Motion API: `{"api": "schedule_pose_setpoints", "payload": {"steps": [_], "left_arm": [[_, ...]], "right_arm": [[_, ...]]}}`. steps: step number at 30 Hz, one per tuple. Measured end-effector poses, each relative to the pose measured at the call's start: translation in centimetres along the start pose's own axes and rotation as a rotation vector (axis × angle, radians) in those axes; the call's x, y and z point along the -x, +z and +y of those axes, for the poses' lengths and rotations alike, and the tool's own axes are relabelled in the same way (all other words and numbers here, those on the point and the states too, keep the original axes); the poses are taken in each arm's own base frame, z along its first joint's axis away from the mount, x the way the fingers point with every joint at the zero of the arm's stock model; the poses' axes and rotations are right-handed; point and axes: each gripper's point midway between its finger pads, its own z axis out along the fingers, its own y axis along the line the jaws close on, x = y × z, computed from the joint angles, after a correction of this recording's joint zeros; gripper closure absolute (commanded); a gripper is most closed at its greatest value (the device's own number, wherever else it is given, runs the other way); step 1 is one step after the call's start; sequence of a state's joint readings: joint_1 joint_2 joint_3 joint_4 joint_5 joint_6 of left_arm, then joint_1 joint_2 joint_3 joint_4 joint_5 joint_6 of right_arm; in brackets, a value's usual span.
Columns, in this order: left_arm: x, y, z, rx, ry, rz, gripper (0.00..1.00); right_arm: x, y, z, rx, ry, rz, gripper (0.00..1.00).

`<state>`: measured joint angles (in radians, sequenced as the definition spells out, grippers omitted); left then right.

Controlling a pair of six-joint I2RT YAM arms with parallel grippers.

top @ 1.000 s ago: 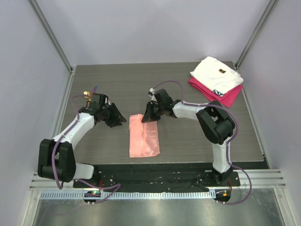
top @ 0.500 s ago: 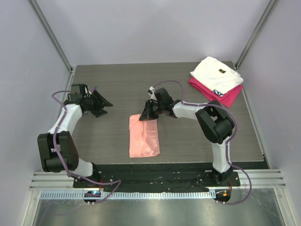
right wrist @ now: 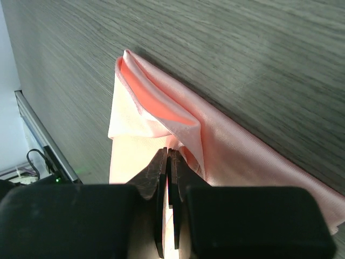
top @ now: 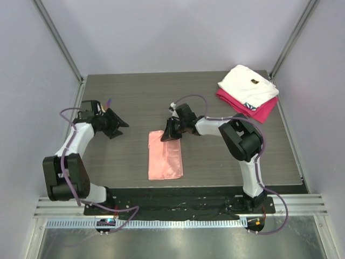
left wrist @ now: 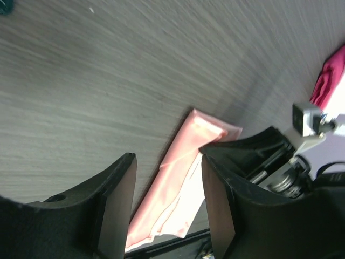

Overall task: Fold the napkin into a case and place the utensils inside
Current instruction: Smooth out the 2/3-rectangle-folded napkin at the center of the board, then pick up the 2/3-rectangle-folded napkin from the center of the board.

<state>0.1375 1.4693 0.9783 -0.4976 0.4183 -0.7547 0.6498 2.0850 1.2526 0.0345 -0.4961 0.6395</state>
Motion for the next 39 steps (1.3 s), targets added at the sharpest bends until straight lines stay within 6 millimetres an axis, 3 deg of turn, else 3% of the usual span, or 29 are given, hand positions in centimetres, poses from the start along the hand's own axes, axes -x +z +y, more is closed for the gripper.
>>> {"api": "schedule_pose_setpoints", "payload": {"steps": [3, 5, 8, 9, 15, 20, 24, 27, 29, 33, 39], "left_arm": [[-3.0, -1.0, -1.1, -0.016, 0.082, 0.01, 0.23], [-6.0, -1.7, -2.6, -0.037, 0.176, 0.021, 0.18], [-10.3, -3.1, -4.7, -0.083, 0.317, 0.026, 0.15], [-11.6, -3.5, -5.2, -0.096, 0.354, 0.027, 0.14], [-17.1, -3.6, -6.2, -0.071, 0.503, 0.009, 0.19], [-23.1, -1.5, -6.2, 0.05, 0.683, 0.049, 0.21], [-26.9, 0.7, -8.3, 0.145, 0.828, 0.029, 0.18], [-30.2, 2.6, -9.9, 0.199, 0.923, 0.015, 0.17], [-31.7, 3.6, -9.9, 0.229, 0.969, 0.008, 0.17], [-33.8, 4.3, -8.0, 0.297, 1.053, 0.028, 0.18], [-34.4, 4.6, -6.3, 0.357, 1.069, 0.041, 0.21]], "right_arm": [[0.1, -0.1, -0.2, -0.01, -0.01, -0.002, 0.88], [0.1, -0.2, -0.1, -0.013, -0.011, 0.001, 0.85], [-0.1, -1.5, 0.1, -0.026, -0.007, 0.001, 0.69], [-0.2, -2.3, 0.2, -0.031, -0.004, -0.005, 0.61], [1.5, -9.7, 1.1, -0.052, 0.024, -0.138, 0.38], [2.9, -15.6, -2.6, -0.189, 0.094, -0.281, 0.24], [0.6, -18.4, -7.3, -0.333, 0.162, -0.302, 0.08], [-1.7, -20.1, -9.8, -0.407, 0.204, -0.296, 0.05], [-2.8, -21.3, -11.1, -0.435, 0.229, -0.302, 0.04], [-4.0, -22.6, -12.3, -0.457, 0.245, -0.318, 0.02], [-5.3, -22.4, -12.7, -0.457, 0.245, -0.3, 0.03]]}}
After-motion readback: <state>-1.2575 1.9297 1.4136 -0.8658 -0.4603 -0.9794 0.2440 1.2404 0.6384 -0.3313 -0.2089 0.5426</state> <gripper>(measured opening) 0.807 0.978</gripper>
